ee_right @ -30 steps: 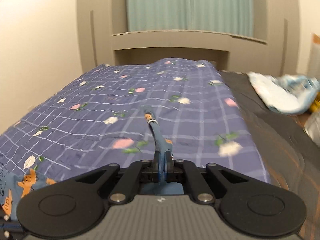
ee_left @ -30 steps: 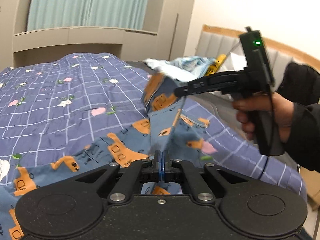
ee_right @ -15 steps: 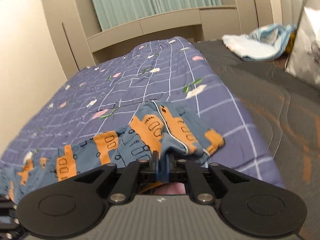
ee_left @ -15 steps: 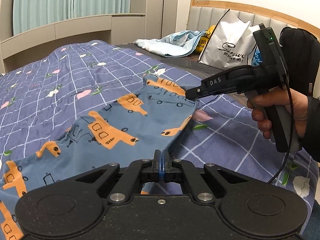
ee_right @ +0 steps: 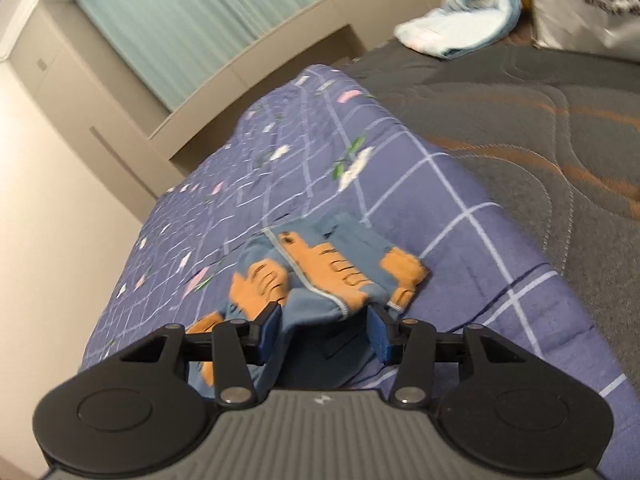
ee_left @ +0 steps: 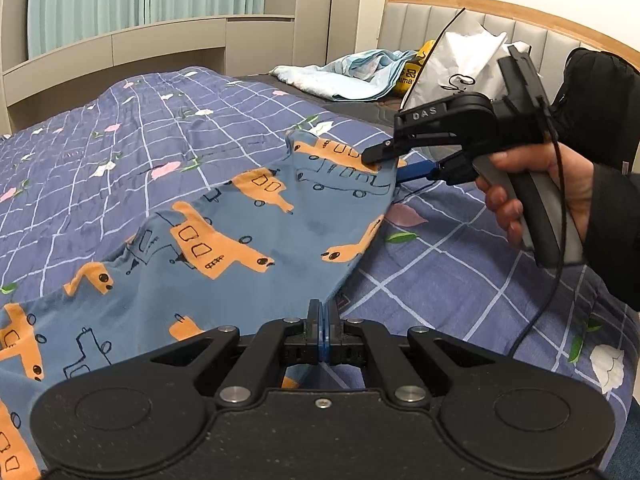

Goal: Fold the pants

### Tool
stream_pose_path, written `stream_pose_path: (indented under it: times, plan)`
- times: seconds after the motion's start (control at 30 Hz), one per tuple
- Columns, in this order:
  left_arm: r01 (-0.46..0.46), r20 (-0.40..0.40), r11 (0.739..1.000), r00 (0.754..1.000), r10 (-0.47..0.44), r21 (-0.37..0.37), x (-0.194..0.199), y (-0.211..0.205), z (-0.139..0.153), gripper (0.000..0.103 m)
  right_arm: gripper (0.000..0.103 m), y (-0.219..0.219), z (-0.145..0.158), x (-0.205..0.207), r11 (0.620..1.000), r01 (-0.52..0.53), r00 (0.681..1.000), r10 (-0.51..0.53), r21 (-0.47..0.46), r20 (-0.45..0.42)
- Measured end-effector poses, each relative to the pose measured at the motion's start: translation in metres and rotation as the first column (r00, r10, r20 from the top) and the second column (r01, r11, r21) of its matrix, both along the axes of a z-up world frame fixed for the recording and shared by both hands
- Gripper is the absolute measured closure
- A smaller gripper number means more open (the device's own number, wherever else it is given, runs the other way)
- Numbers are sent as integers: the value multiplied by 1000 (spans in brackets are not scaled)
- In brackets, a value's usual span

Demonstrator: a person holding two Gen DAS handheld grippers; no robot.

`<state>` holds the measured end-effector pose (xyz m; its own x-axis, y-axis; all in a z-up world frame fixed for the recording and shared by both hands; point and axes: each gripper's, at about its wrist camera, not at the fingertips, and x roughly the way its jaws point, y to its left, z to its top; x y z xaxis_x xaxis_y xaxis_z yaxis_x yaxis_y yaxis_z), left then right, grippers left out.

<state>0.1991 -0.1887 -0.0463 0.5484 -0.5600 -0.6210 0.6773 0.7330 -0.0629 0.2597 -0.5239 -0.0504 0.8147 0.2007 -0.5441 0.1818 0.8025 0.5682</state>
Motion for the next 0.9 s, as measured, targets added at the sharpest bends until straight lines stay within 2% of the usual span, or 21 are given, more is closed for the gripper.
stream_pose_path:
  times: [0.1,0.2,0.27,0.3,0.43,0.57,0.67,0.73,0.8,0.87,0.9]
  plan:
    - [-2,-5,1000,1000,2,0,0,-2,-2,103,66,-3,1,6,999,32,999,-32,11,-6]
    - [-4,-3,1000,1000,4,2,0,-3,-2,103,69,-11,3,11,996,63,998,-63,57,7]
    - [-7,-3,1000,1000,7,1,1,-4,-1,103,82,-13,8,14,996,81,996,-81,42,20]
    - [-8,-1,1000,1000,8,-1,1,-4,0,103,92,-13,11,16,996,84,996,-85,12,25]
    - [-7,5,1000,1000,7,-3,1,-5,2,103,94,-1,24,20,994,37,998,-32,-103,45]
    - [-6,0,1000,1000,6,1,0,-5,1,103,94,0,27,15,991,38,998,-31,-130,54]
    - [-10,9,1000,1000,10,-7,1,-7,3,103,95,6,34,10,977,38,995,-18,-209,97]
    - [-10,23,1000,1000,10,-13,1,-9,6,103,95,16,44,2,951,46,987,5,-307,162]
    - [-6,30,1000,1000,6,-13,1,-12,7,103,95,28,51,-8,909,79,974,17,-410,225]
    - [-7,22,1000,1000,7,-2,3,-17,5,103,95,37,51,-13,861,99,972,22,-499,232]
    - [-12,15,1000,1000,12,6,5,-19,3,103,95,39,47,-12,853,94,977,20,-513,213]
